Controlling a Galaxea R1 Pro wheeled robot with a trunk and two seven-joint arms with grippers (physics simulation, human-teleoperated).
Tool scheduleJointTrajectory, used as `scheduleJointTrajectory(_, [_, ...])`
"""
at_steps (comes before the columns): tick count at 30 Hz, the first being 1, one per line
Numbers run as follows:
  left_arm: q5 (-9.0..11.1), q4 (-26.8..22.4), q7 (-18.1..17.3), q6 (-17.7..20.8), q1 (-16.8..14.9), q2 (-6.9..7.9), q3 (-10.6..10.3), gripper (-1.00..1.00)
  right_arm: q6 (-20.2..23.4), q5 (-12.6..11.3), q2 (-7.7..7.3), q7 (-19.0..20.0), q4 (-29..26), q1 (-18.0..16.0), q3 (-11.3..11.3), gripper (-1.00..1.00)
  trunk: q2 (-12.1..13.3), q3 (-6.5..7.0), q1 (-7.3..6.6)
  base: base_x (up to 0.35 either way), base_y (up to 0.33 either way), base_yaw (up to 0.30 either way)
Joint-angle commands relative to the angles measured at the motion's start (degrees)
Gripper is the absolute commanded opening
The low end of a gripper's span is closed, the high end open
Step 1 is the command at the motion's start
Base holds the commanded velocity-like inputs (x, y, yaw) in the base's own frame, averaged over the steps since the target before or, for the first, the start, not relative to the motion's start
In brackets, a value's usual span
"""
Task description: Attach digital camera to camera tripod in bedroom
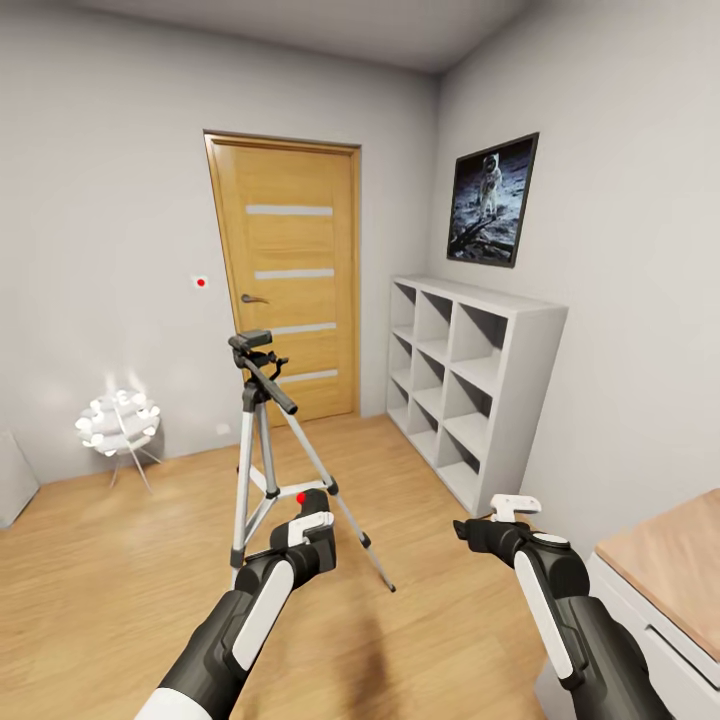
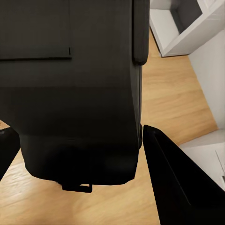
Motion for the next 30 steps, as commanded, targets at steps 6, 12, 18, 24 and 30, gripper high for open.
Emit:
scheduleJointTrajectory(6, [0.44, -0.01, 0.39, 0.17, -0.04, 0.27, -0.07, -1.00, -0.10, -0.08, 0.04, -0.45, -0.06, -0.05, 0.05, 1.00, 1.95, 0.81, -1.09, 0.000, 0.000, 0.000])
scheduleJointTrajectory(12, [0.02, -0.06, 0.75, 0.05, -0.04, 0.73, -0.06, -1.00, -0.62, -0.02, -0.05, -0.98, 0.52, -0.05, -0.02, 1.00, 1.95, 0.81, -1.09, 0.000, 0.000, 0.000])
scheduleJointTrajectory(18, [0.11, 0.35, 0.65, -0.70, -0.04, 4.71, -0.10, -1.00, -2.17, 0.28, -0.14, -1.07, 4.28, -0.05, -0.18, 1.00, 1.95, 0.81, -1.09, 0.000, 0.000, 0.000])
scheduleJointTrajectory(24, [0.50, 0.80, 0.55, -0.66, -0.05, 10.24, -0.07, -1.00, -6.67, 0.07, -0.04, -1.36, 11.65, -0.06, -0.07, 1.00, 1.95, 0.81, -1.09, 0.000, 0.000, 0.000])
scheduleJointTrajectory(30, [0.56, 2.89, 0.67, -0.91, -0.05, 11.84, -0.05, -1.00, -15.05, 3.18, 0.10, -1.41, 26.64, -0.12, -0.02, 1.00, 1.95, 0.81, -1.09, 0.000, 0.000, 0.000])
